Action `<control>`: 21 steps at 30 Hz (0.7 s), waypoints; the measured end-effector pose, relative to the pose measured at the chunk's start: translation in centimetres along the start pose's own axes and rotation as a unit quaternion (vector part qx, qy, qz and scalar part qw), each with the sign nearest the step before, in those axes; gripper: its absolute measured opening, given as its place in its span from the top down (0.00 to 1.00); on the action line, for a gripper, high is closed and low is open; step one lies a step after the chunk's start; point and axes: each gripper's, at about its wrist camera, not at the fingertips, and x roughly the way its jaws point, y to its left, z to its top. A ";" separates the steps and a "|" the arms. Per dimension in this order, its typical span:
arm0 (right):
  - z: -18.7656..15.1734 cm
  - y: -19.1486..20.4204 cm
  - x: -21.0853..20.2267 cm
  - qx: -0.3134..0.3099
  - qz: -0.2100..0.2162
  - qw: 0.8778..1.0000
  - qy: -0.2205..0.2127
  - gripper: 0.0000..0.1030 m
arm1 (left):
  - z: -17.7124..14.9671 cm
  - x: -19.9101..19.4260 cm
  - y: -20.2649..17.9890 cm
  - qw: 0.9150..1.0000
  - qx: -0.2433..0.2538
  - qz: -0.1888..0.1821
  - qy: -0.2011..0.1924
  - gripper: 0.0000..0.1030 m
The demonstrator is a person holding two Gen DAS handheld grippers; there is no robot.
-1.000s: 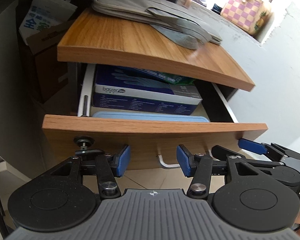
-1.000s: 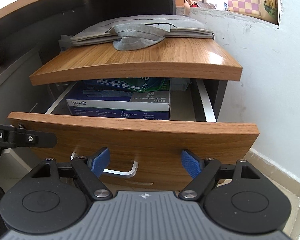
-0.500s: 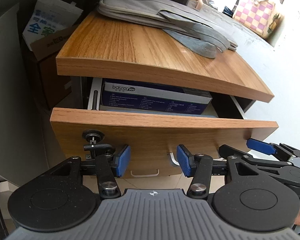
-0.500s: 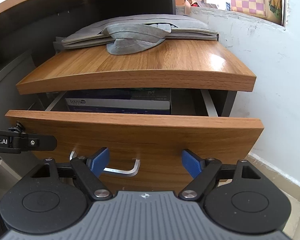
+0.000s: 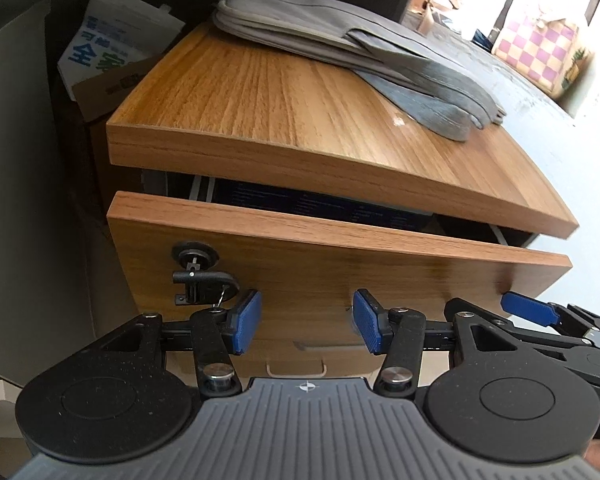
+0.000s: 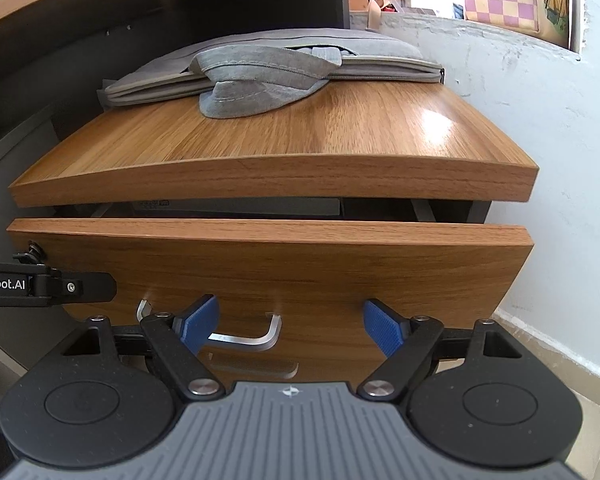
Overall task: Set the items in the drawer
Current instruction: 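Push the wooden drawer front shut with both tools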
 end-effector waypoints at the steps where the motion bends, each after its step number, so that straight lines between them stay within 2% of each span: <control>1: 0.0 0.0 0.0 0.000 0.000 1.000 -0.001 0.17 | 0.0 0.0 0.1 1.000 -0.002 0.001 -0.001 0.47; 15: 0.2 0.0 0.8 -0.003 0.001 1.000 -0.008 0.17 | 2.2 2.6 1.2 1.000 -0.009 0.022 -0.008 0.45; 21: 1.4 -0.4 2.2 0.017 0.001 1.000 -0.008 0.16 | 3.3 3.7 1.5 1.000 -0.022 0.019 -0.002 0.43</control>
